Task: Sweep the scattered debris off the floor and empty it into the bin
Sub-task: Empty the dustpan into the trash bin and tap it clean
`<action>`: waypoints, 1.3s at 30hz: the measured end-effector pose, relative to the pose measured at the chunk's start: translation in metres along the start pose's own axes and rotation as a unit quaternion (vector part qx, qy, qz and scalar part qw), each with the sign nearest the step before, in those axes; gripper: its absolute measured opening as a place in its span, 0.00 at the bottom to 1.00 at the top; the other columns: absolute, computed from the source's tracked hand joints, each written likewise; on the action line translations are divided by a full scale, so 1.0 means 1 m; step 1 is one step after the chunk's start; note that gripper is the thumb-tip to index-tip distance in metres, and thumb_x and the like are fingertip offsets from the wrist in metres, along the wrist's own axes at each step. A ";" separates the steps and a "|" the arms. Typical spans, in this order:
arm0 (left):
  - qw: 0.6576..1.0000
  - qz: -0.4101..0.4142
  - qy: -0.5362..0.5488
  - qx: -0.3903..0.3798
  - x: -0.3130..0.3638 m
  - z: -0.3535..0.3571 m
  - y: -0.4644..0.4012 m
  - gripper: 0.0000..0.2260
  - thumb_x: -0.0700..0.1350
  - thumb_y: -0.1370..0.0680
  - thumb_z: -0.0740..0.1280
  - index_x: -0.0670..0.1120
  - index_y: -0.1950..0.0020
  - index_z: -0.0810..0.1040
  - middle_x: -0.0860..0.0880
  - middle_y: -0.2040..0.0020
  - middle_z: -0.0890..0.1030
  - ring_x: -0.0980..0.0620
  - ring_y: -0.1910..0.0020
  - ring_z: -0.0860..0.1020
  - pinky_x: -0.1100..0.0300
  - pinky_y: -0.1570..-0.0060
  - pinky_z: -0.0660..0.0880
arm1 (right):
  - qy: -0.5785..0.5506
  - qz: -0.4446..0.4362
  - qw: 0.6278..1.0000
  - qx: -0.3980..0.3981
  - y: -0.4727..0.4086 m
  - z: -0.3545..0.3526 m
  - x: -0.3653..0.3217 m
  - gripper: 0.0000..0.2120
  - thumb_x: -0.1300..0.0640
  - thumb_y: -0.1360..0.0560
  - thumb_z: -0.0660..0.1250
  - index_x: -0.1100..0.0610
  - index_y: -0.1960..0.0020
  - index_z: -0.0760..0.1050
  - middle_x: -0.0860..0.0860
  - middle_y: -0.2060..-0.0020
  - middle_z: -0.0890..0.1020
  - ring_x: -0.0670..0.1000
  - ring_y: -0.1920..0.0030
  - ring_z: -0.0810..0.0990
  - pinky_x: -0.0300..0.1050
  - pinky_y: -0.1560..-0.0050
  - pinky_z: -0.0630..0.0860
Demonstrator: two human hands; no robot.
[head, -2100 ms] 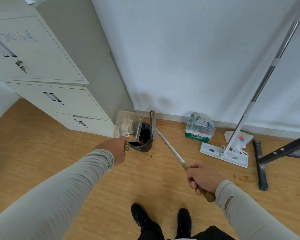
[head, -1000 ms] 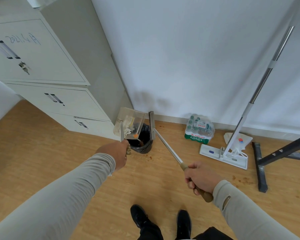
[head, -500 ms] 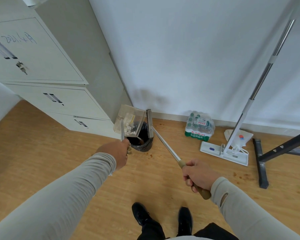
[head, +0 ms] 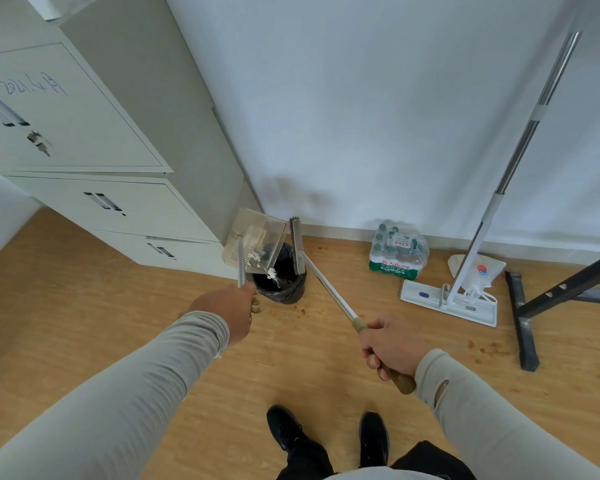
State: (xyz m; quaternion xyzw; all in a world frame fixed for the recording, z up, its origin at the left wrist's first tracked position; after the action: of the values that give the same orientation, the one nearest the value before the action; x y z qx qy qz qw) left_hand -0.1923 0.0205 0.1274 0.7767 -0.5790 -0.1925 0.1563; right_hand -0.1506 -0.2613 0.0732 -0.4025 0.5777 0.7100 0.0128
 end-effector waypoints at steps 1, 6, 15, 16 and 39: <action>1.000 -0.001 -0.005 -0.003 0.000 0.000 0.001 0.10 0.45 0.22 0.62 0.53 0.41 0.71 0.54 0.52 0.79 0.51 0.56 0.80 0.53 0.52 0.80 | 0.000 -0.001 1.000 0.000 0.000 0.001 0.000 0.15 0.66 0.27 0.64 0.57 0.41 0.71 0.57 0.66 0.78 0.48 0.75 0.72 0.41 0.76 0.70; 1.000 -0.005 -0.014 -0.013 0.003 0.002 0.005 0.11 0.44 0.22 0.62 0.53 0.40 0.70 0.54 0.49 0.79 0.51 0.55 0.81 0.52 0.50 0.81 | 0.014 -0.003 1.000 0.000 0.003 0.002 -0.002 0.13 0.65 0.27 0.64 0.57 0.43 0.72 0.57 0.65 0.79 0.49 0.73 0.72 0.42 0.74 0.71; 0.999 -0.013 -0.035 -0.020 0.010 0.007 0.012 0.15 0.43 0.22 0.63 0.53 0.36 0.69 0.54 0.48 0.76 0.50 0.54 0.80 0.53 0.52 0.79 | 0.010 0.001 1.000 -0.003 0.005 0.001 -0.003 0.14 0.65 0.25 0.64 0.57 0.40 0.70 0.56 0.65 0.78 0.48 0.74 0.72 0.40 0.76 0.70; 0.999 -0.014 -0.040 -0.022 0.011 0.005 0.013 0.16 0.43 0.22 0.64 0.53 0.35 0.69 0.54 0.48 0.76 0.50 0.54 0.80 0.53 0.53 0.79 | 0.010 0.002 1.000 -0.002 0.004 0.000 -0.003 0.15 0.65 0.25 0.64 0.57 0.40 0.70 0.56 0.64 0.78 0.48 0.74 0.72 0.40 0.76 0.70; 0.999 -0.017 -0.026 -0.017 0.024 0.014 0.032 0.15 0.43 0.21 0.62 0.55 0.35 0.68 0.55 0.54 0.69 0.50 0.59 0.74 0.49 0.53 0.79 | 0.031 -0.015 0.999 -0.002 0.018 -0.006 -0.005 0.09 0.64 0.23 0.63 0.57 0.44 0.70 0.56 0.65 0.77 0.48 0.73 0.71 0.40 0.76 0.70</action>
State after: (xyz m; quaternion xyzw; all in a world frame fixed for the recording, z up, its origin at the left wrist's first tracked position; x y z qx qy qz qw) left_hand -0.2196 -0.0118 0.1272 0.7782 -0.5664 -0.2252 0.1511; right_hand -0.1526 -0.2703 0.0906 -0.4334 0.5701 0.6979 0.0048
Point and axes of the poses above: each hand's wrist, its own y-axis away from the middle knuckle, its own z-axis out of the palm, x = y × z, the point moved 3 cm from there along -y, towards the middle knuckle
